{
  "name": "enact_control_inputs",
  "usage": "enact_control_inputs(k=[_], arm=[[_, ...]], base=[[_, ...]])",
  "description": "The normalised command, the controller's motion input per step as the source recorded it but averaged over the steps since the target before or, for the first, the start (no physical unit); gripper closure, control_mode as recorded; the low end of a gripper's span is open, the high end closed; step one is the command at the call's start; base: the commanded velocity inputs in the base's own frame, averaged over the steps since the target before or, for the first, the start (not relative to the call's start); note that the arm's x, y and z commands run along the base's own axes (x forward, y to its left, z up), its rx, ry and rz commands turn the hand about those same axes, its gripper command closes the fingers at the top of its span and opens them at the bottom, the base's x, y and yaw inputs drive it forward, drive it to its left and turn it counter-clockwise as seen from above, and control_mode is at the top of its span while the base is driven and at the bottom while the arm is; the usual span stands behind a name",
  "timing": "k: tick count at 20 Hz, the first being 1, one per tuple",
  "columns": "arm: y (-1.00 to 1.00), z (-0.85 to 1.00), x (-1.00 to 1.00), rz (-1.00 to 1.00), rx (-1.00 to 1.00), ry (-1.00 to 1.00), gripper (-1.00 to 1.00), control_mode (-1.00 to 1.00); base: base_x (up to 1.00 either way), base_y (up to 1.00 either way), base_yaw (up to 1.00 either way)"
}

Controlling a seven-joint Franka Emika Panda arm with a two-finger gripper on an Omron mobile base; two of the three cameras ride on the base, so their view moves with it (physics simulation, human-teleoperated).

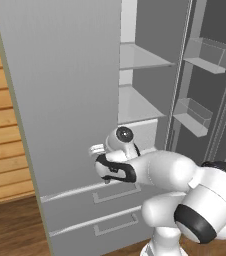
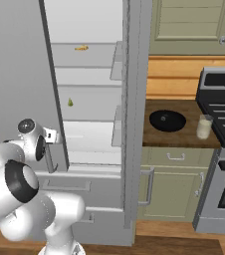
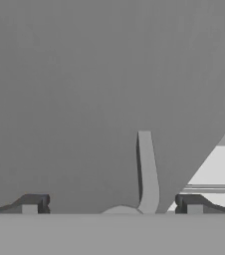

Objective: Grab a lemon wedge from the fridge and one ice cube from the ice bowl, and put them in the glass of lemonade.

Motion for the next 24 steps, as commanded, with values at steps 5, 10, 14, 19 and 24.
enact_control_inputs(k=[5,10,14,19,24], arm=[[0.11,-0.03,0.11,0.0,0.0,0.0,1.0,-1.0],[0.0,0.0,0.0,0.0,0.0,0.04,1.0,-1.0],[0.06,0.03,-0.14,0.0,0.0,0.03,1.0,-1.0],[0.34,0.25,-0.88,0.0,0.0,0.0,1.0,-1.0],[0.54,0.54,-1.0,0.05,0.0,0.0,1.0,-1.0]], base=[[0.0,0.0,0.0],[0.0,0.0,0.0],[0.0,0.0,0.0],[0.0,0.0,0.0],[0.0,0.0,0.0]])
